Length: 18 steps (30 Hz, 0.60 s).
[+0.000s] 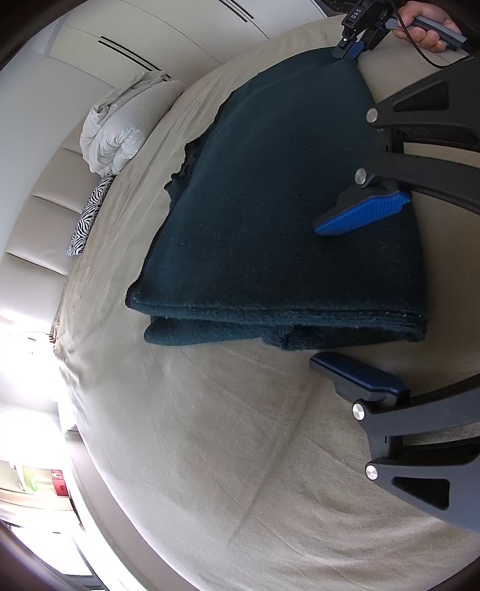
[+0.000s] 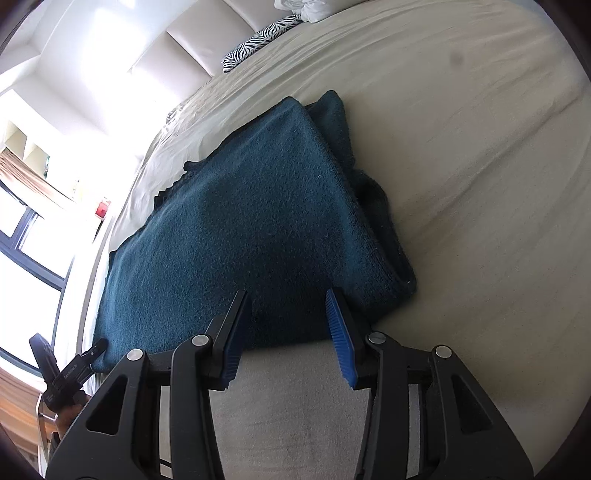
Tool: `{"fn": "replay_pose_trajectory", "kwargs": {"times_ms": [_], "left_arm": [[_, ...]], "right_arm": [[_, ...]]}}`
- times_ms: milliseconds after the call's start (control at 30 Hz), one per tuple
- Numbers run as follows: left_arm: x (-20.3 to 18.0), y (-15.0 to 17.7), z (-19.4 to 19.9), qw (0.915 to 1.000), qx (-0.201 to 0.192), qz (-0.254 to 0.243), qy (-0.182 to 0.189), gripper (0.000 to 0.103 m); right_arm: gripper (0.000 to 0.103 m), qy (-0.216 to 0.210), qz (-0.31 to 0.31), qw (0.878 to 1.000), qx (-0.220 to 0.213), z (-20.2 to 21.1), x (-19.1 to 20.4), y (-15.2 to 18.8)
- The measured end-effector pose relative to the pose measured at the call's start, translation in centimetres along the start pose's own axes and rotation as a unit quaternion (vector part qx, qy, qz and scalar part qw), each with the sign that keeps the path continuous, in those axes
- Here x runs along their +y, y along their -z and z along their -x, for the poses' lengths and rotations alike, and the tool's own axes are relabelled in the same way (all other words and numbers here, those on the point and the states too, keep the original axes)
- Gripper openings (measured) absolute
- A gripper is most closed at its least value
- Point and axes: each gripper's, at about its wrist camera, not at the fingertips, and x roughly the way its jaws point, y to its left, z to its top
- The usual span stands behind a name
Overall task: Fold small clothes
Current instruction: 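Withdraw both tools and reposition them at the folded sweater's edge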
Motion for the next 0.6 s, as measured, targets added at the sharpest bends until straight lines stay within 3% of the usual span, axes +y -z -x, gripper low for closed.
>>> {"fn": "replay_pose_trajectory", "kwargs": {"times_ms": [300, 600], "left_arm": [[0.5, 0.9, 0.9, 0.9999, -0.007, 0.008, 0.005, 0.069], [-1.4, 2.4, 4.4, 0.9992, -0.013, -0.015, -0.036, 0.069]], "right_arm": [[0.042, -0.017, -0.019, 1.000, -0.006, 0.9, -0.2, 0.9], [0.042, -0.032, -0.025, 0.999, -0.012, 2.8, -0.1, 3.9]]}}
